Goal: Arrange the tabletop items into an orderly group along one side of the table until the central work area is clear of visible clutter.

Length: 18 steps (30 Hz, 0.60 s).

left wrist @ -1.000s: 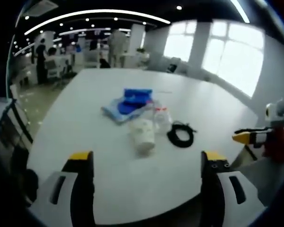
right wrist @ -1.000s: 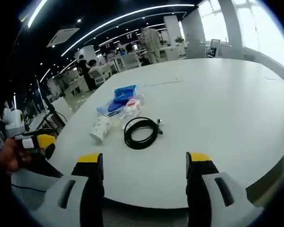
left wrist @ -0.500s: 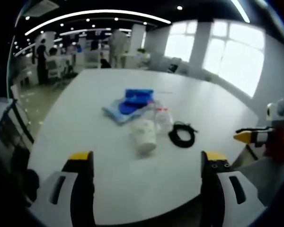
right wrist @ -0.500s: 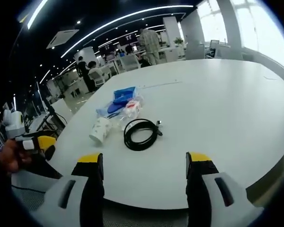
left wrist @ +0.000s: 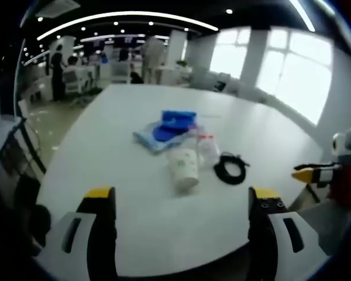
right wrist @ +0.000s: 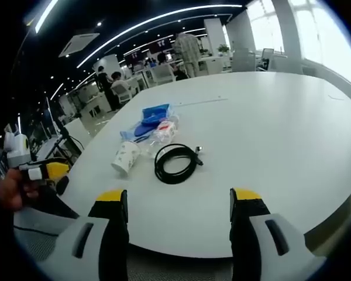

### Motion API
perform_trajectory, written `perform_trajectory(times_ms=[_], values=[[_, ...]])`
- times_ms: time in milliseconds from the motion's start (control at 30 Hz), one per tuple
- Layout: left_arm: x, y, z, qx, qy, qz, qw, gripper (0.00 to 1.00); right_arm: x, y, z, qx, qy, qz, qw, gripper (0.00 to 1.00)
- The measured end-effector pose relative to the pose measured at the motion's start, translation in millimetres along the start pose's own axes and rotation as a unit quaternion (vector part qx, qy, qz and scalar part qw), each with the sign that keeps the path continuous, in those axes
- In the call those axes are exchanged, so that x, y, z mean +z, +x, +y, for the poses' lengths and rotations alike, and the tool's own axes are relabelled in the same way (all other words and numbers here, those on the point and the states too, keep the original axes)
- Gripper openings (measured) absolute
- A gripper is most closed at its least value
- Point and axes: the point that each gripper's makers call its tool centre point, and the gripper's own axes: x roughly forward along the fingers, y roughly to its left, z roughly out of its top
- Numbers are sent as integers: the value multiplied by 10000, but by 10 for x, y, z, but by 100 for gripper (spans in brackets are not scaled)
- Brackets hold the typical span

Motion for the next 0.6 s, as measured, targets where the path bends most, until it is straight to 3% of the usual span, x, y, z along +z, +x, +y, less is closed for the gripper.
perform_trajectory(times_ms=[367, 600], values=[[11, 14, -54, -95, 41, -4, 9999, 90, 10, -4, -4, 22, 54, -25, 10000, 70], [-41, 54, -179, -274, 277, 143, 9991, 90, 42, -20, -36, -17, 150, -121, 9998, 70]])
